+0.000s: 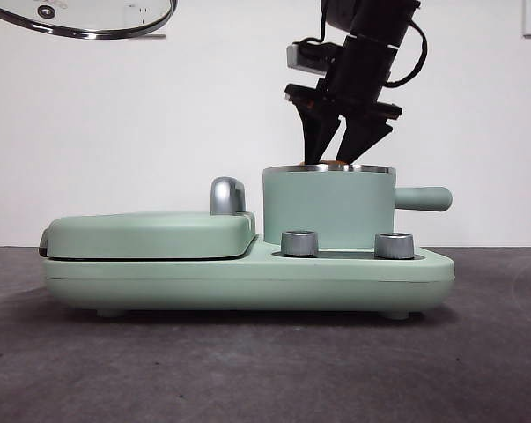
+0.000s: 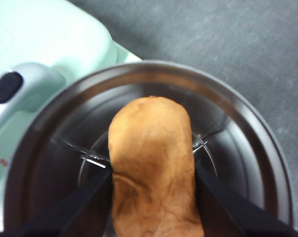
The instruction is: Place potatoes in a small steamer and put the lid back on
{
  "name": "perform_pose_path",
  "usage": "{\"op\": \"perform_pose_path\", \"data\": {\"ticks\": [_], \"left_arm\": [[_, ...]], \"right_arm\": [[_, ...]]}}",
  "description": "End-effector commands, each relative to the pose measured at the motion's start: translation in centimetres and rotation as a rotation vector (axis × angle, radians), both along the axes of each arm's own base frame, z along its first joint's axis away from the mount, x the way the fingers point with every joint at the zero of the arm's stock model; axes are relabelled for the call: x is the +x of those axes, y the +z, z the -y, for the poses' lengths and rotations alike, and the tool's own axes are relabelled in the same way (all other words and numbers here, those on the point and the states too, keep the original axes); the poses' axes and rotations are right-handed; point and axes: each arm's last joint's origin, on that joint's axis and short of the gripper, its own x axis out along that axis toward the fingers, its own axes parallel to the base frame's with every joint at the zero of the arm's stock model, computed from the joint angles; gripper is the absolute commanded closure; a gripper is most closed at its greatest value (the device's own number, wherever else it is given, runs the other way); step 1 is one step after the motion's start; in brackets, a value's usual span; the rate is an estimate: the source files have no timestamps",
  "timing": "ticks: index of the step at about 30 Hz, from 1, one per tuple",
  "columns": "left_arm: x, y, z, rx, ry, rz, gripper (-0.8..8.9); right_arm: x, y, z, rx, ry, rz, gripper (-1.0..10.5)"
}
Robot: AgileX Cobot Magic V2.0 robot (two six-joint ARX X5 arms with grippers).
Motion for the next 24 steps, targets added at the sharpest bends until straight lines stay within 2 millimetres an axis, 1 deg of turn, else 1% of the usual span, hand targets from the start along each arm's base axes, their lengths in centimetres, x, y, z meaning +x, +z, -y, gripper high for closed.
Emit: {"op": "perform_pose_path", "data": {"ticks": [1, 4, 6, 10, 11, 13, 15, 16, 17, 18, 20, 21, 22, 24], "left_arm": [[0.0, 0.8, 0.1, -0.028, -0.002, 0.04, 7.99], [0.0, 0.8, 0.1, -0.028, -0.002, 0.04, 7.99], [0.0, 0.8, 0.1, -0.028, -0.002, 0.04, 7.99], [0.0, 0.8, 0.1, -0.028, -0.002, 0.04, 7.99], [0.0, 0.8, 0.1, -0.028, -0.002, 0.04, 7.99], [0.0, 0.8, 0.1, -0.028, -0.002, 0.04, 8.0], [0.0, 0.8, 0.1, -0.028, -0.002, 0.041, 8.0], [0.0, 0.8, 0.1, -0.029, -0.002, 0.043, 8.0], [0.0, 0.9, 0.1, -0.03, -0.002, 0.046, 8.0], [0.0, 0.9, 0.1, -0.033, -0.002, 0.053, 8.0], [0.1, 1.1, 0.1, -0.043, -0.003, 0.073, 8.0], [0.1, 1.3, 0.1, -0.05, -0.004, 0.086, 8.0], [0.1, 1.4, 0.1, -0.054, -0.004, 0.095, 8.0], [0.1, 1.4, 0.2, -0.056, -0.006, 0.098, 8.0]], "right_arm": [[0.7, -0.6, -0.5, -0.009, 0.011, -0.003, 7.5], [0.8, -0.9, -0.6, -0.012, 0.011, -0.009, 7.4], [0.8, -1.1, -0.6, -0.013, 0.011, -0.013, 6.5], [0.9, -0.9, -0.7, 0.002, 0.019, -0.005, 6.2], [0.8, -0.6, -0.7, 0.02, 0.03, -0.007, 6.2], [0.1, 1.0, -0.4, 0.047, 0.041, 0.013, 6.2], [-1.5, 3.6, 0.2, 0.066, 0.04, 0.051, 6.2], [-2.7, 5.5, 0.5, 0.079, 0.045, 0.075, 6.2], [-3.6, 6.7, 0.8, 0.09, 0.049, 0.101, 6.2], [-4.9, 8.4, 1.3, 0.114, 0.056, 0.141, 6.2], [-7.5, 10.9, 2.3, 0.144, 0.065, 0.201, 6.2], [-8.8, 11.5, 2.9, 0.153, 0.066, 0.224, 6.2], [-10.4, 11.7, 3.6, 0.162, 0.067, 0.245, 6.2], [-13.6, 11.2, 5.2, 0.172, 0.061, 0.284, 6.2]]}}
